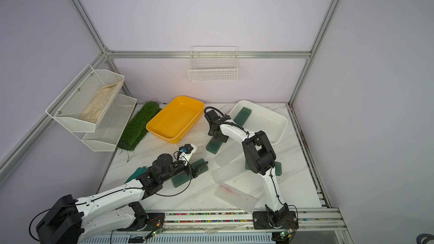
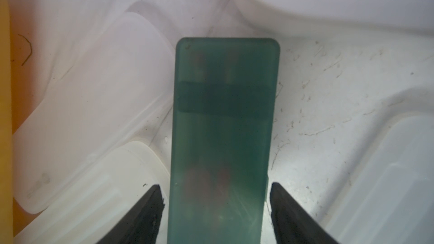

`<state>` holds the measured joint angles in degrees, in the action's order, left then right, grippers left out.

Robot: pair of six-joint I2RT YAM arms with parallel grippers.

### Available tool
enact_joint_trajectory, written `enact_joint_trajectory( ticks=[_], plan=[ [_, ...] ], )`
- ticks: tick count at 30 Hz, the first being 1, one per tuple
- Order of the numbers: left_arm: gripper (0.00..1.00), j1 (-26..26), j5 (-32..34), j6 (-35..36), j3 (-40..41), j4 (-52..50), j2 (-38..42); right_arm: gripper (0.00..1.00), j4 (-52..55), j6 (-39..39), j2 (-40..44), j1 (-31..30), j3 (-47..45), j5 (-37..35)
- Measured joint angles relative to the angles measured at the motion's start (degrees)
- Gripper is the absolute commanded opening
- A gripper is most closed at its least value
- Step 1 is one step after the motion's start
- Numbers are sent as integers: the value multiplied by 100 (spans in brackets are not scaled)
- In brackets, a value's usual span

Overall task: Place the pencil cases by color into the storage box
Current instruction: Pick up the pencil case from the center of the board.

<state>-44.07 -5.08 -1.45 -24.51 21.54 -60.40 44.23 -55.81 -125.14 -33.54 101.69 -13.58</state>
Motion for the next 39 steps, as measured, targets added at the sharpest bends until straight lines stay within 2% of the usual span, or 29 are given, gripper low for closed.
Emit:
enact_joint_trajectory(
  ticks=[6,33,39],
  plan=[
    [100,0,44,-4,0,-11,11,81,44,63,-79,7,197,2],
    [100,0,85,-90,0,-22,11,79,61,254,-505,273,227,66],
    [100,0,101,-92,0,-24,11,67,44,385,-581,393,343,90]
  ],
)
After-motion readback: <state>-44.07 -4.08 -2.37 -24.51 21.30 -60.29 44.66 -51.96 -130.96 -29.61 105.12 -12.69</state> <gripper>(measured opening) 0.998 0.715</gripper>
